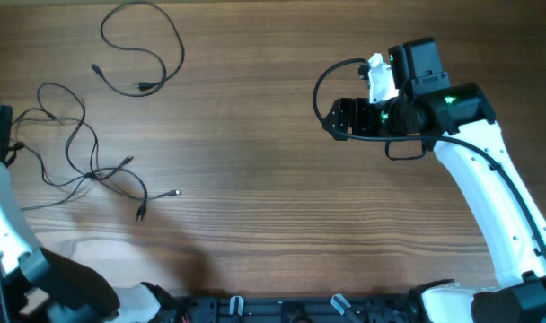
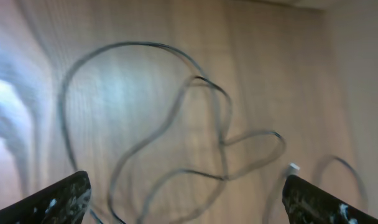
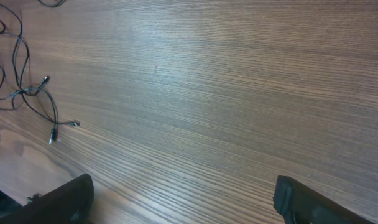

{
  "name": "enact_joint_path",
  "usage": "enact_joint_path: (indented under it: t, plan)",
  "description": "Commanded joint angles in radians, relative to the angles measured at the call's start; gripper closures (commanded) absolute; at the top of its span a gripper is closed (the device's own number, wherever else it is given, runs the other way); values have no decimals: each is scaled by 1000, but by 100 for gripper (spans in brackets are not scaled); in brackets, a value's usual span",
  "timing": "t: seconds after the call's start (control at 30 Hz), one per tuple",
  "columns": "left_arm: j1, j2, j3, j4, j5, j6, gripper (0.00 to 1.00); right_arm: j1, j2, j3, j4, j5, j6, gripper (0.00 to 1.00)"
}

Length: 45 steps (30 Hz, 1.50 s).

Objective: Untangle cables

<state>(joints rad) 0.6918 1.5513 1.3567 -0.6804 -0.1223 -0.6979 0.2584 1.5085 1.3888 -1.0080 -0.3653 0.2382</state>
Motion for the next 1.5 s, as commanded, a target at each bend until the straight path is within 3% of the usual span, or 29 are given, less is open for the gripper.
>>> enact_joint_path:
  t: [0.0, 0.1, 0.2, 0.47, 0.93, 1.07, 1.2, 1.33, 1.47]
  plan:
    - [-65, -165, 7, -19, 159, -10, 0, 0, -37, 50, -2, -23, -36, 1]
    - [-154, -292, 7, -55, 384, 159, 0, 0, -68, 122, -45, -28, -61, 0]
    - [-262, -386, 7, -113, 478, 232, 0, 0, -103, 238, -121, 45, -82, 0]
    - [-539, -497, 6, -402, 470, 275, 0, 0, -201, 561, -355, 167, -80, 0]
    - [-578, -496, 6, -443, 470, 275, 0, 0, -348, 569, -391, 146, -81, 0]
    - [-578, -495, 6, -443, 470, 275, 0, 0, -333, 566, -403, 308, -79, 0]
    - [-578, -495, 6, -443, 470, 275, 0, -36, -357, 458, -224, 410, -106, 0]
    - [-578, -495, 6, -443, 470, 275, 0, -121, -483, 179, 110, 275, -276, 0]
    - [-578, -495, 6, -443, 470, 275, 0, -174, -657, -113, 409, 183, -317, 0]
